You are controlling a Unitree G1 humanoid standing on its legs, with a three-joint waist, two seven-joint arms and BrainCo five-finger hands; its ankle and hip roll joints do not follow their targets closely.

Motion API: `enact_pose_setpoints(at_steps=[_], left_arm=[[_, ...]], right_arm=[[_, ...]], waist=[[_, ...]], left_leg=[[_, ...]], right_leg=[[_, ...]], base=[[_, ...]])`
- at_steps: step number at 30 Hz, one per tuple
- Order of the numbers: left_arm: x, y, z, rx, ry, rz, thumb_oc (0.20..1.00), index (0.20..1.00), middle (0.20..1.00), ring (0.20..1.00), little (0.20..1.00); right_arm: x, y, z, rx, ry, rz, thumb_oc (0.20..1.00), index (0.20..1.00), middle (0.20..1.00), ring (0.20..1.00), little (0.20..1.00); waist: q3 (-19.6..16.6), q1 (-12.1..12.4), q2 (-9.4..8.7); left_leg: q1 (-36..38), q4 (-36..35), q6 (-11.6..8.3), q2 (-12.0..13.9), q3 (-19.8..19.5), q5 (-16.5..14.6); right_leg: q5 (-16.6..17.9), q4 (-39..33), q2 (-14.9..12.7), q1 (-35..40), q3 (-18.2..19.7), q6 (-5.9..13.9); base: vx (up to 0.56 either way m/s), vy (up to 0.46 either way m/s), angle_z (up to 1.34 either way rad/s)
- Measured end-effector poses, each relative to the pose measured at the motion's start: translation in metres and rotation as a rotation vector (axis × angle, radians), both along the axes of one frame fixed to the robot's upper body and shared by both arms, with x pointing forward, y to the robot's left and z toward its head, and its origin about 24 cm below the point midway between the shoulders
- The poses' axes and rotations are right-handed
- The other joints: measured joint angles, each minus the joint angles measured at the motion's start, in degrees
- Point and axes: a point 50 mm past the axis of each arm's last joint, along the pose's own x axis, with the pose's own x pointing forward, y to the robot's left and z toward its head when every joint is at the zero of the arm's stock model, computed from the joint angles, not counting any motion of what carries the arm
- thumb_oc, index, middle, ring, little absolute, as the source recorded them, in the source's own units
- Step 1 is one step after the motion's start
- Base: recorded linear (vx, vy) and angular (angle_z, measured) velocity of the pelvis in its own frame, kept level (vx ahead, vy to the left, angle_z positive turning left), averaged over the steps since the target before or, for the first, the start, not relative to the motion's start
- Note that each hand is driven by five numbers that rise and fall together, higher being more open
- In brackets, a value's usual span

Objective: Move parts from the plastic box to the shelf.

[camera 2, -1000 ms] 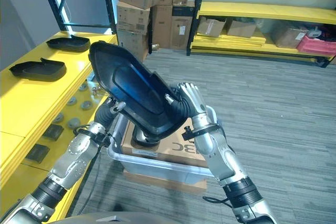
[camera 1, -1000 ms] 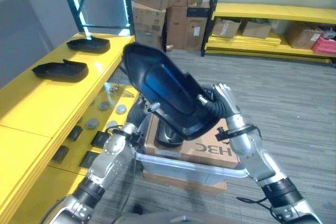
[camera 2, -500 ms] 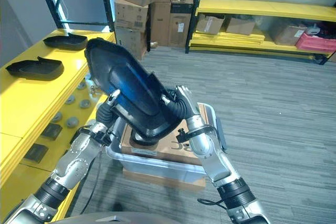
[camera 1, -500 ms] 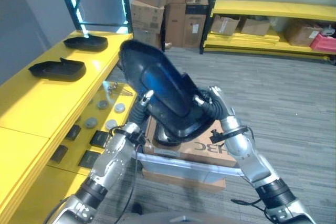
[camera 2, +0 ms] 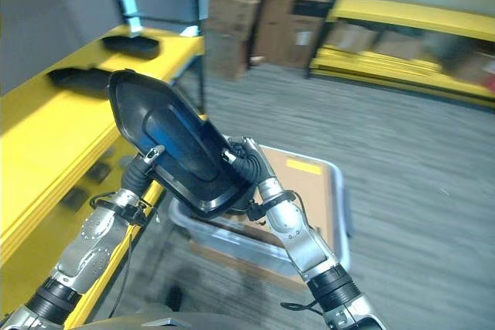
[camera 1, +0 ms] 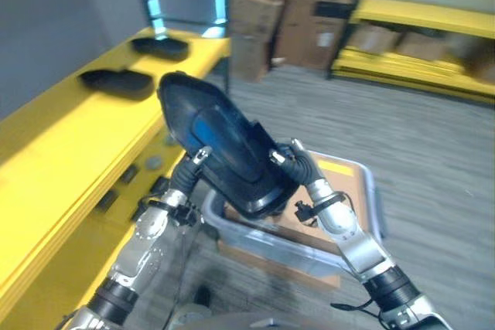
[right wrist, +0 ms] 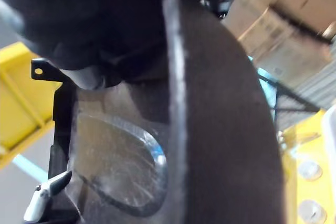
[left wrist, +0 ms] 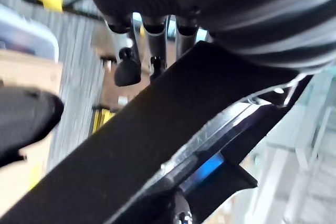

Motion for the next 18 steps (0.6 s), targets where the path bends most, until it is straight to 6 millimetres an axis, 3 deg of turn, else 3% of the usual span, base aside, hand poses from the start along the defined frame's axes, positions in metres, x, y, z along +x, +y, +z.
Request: enact_pose_setpoints(at_steps=[1,2,3,4,5,6,7,8,9,10,11,13,14,15,16,17,18], left_arm=[[-0.001,-0.001,0.001,0.018,-0.013,0.015,0.2,0.2,0.2,0.2,0.2],[0.002,-0.002,0.005,0.033,-0.036,0.017,0.2,0.2,0.2,0.2,0.2],[0.002,0.005,0.005,0.049,-0.039,0.051,0.2,0.2,0.2,0.2,0.2],[0.002,0.009,0.006,0.064,-0.051,0.057,0.2,0.2,0.2,0.2,0.2],[0.002,0.013,0.01,0.061,-0.073,0.072,0.2,0.2,0.2,0.2,0.2],[0.005,0.015,0.017,0.08,-0.118,0.079,0.2,0.2,0.2,0.2,0.2],[0.008,0.014,0.024,0.08,-0.152,0.087,0.2,0.2,0.2,0.2,0.2],[0.01,0.012,0.028,0.086,-0.182,0.09,0.2,0.2,0.2,0.2,0.2],[0.008,0.01,0.028,0.086,-0.196,0.093,0.2,0.2,0.2,0.2,0.2],[0.005,0.013,0.029,0.101,-0.206,0.108,0.2,0.2,0.2,0.2,0.2],[0.002,0.021,0.031,0.131,-0.223,0.14,0.2,0.2,0.2,0.2,0.2],[0.001,0.029,0.036,0.188,-0.253,0.17,0.2,0.2,0.2,0.2,0.2],[0.002,0.03,0.038,0.208,-0.268,0.178,0.2,0.2,0.2,0.2,0.2],[0.002,0.032,0.043,0.22,-0.296,0.196,0.2,0.2,0.2,0.2,0.2],[0.003,0.033,0.048,0.238,-0.324,0.203,0.2,0.2,0.2,0.2,0.2],[0.004,0.034,0.05,0.247,-0.34,0.21,0.2,0.2,0.2,0.2,0.2],[0.003,0.033,0.053,0.25,-0.357,0.212,0.2,0.2,0.2,0.2,0.2]], right_arm=[[0.002,-0.004,0.001,0.028,-0.002,-0.009,0.2,0.2,0.2,0.2,0.2],[0.003,-0.006,0.002,0.028,-0.008,-0.01,0.2,0.2,0.2,0.2,0.2],[0.006,0.001,0.002,0.024,-0.007,0.016,0.2,0.2,0.2,0.2,0.2],[0.01,0.005,0.004,0.029,-0.011,0.022,0.2,0.2,0.2,0.2,0.2],[0.011,0.01,0.009,0.025,-0.032,0.043,0.2,0.2,0.2,0.2,0.2],[0.013,0.012,0.014,0.032,-0.05,0.048,0.2,0.2,0.2,0.2,0.2],[0.013,0.013,0.017,0.047,-0.064,0.054,0.2,0.2,0.2,0.2,0.2],[0.014,0.011,0.023,0.059,-0.083,0.047,0.2,0.2,0.2,0.2,0.2],[0.01,0.008,0.023,0.06,-0.086,0.05,0.2,0.2,0.2,0.2,0.2],[0.008,0.01,0.02,0.077,-0.067,0.058,0.2,0.2,0.2,0.2,0.2],[0.006,0.016,0.017,0.099,-0.048,0.071,0.2,0.2,0.2,0.2,0.2],[0.002,0.025,0.009,0.136,-0.006,0.084,0.2,0.2,0.2,0.2,0.2],[0.002,0.025,0.009,0.142,-0.002,0.083,0.2,0.2,0.2,0.2,0.2],[0.005,0.027,0.015,0.138,-0.021,0.095,0.2,0.2,0.2,0.2,0.2],[0.007,0.03,0.02,0.135,-0.041,0.11,0.2,0.2,0.2,0.2,0.2],[0.008,0.029,0.023,0.13,-0.051,0.112,0.2,0.2,0.2,0.2,0.2],[0.008,0.029,0.024,0.124,-0.056,0.117,0.2,0.2,0.2,0.2,0.2]], waist=[[1.21,1.86,2.65],[1.72,1.22,1.98],[2.26,2.81,1.22],[2.65,4.21,0.29],[2.61,4.2,0.12],[2.73,3.49,-0.08],[2.68,1.8,-0.3],[2.91,0.81,-0.74],[3.2,-0.11,-0.86],[3.83,-0.3,-2.04],[4.72,0.37,-3.57],[5.0,1.2,-4.68],[4.99,1.31,-4.69],[5.04,2.56,-4.57],[5.18,2.63,-4.62],[5.1,2.13,-4.75],[5.07,1.03,-4.68]], left_leg=[[-3.65,0.23,0.8,-1.99,-3.02,2.33],[-4.22,-0.18,0.27,-1.88,-3.19,0.51],[-6.97,0.35,0.01,-1.62,5.46,-1.07],[-7.83,1.63,0.6,-1.06,12.1,-0.83],[-8.06,2.63,0.19,0.61,16.02,-1.18],[-7.98,3.16,1.21,4.43,28.29,-2.17],[-8.02,4.63,1.62,7.75,41.33,-3.53],[-7.55,4.35,1.67,8.29,42.42,-3.68],[-5.89,2.72,3.3,6.72,42.89,0.02],[-5.45,2.62,5.67,4.93,41.32,2.03],[-5.09,3.52,6.34,3.52,39.37,0.55],[-5.54,7.12,7.7,1.72,37.29,-3.0],[-4.98,7.95,8.1,0.99,36.3,-3.87],[-4.08,8.31,9.38,-0.33,35.69,-5.21],[-4.19,10.51,9.43,-2.29,34.39,-8.23],[-2.59,9.81,10.0,-4.59,32.64,-8.27],[-0.96,8.96,10.6,-6.07,31.93,-8.71]], right_leg=[[-3.13,1.05,1.5,1.25,-5.69,0.02],[-3.33,0.84,0.86,1.53,-9.54,-1.28],[-4.39,2.14,-0.92,1.46,-13.88,-1.06],[-4.88,2.72,-2.62,1.17,-15.34,-1.32],[-5.09,2.68,-2.84,0.96,-15.59,-1.58],[-3.65,3.27,-3.86,1.95,-19.44,0.85],[-3.71,3.39,-4.15,2.5,-21.54,0.82],[-4.03,3.46,-5.0,3.02,-20.19,1.03],[-3.08,3.52,-6.97,4.08,-16.71,2.46],[-2.28,3.82,-8.87,4.11,-15.47,2.37],[-0.94,4.72,-11.05,4.04,-14.42,0.75],[3.33,5.81,-12.45,5.53,-14.66,-2.24],[3.57,8.04,-14.37,5.93,-14.98,-1.96],[1.68,10.28,-15.37,4.76,-14.23,0.43],[4.81,14.98,-17.42,3.98,-15.15,-0.66],[5.14,22.2,-21.37,3.31,-14.71,-0.05],[6.11,26.86,-24.3,3.0,-11.94,0.86]], base=[[-0.02,0.064,2.8],[0.05,0.05,3.22],[0.04,0.149,2.15],[-0.02,0.21,1.52],[-0.02,0.213,1.04],[0.04,0.144,1.19],[0.13,0.164,1.33],[0.28,0.329,1.32],[0.31,0.325,0.96],[0.3,0.344,0.45],[0.23,0.303,0.02],[0.17,0.26,0.32],[0.31,0.491,0.62],[0.43,0.613,0.48],[0.33,0.489,0.58],[0.27,0.324,0.75],[0.17,0.315,0.92]])
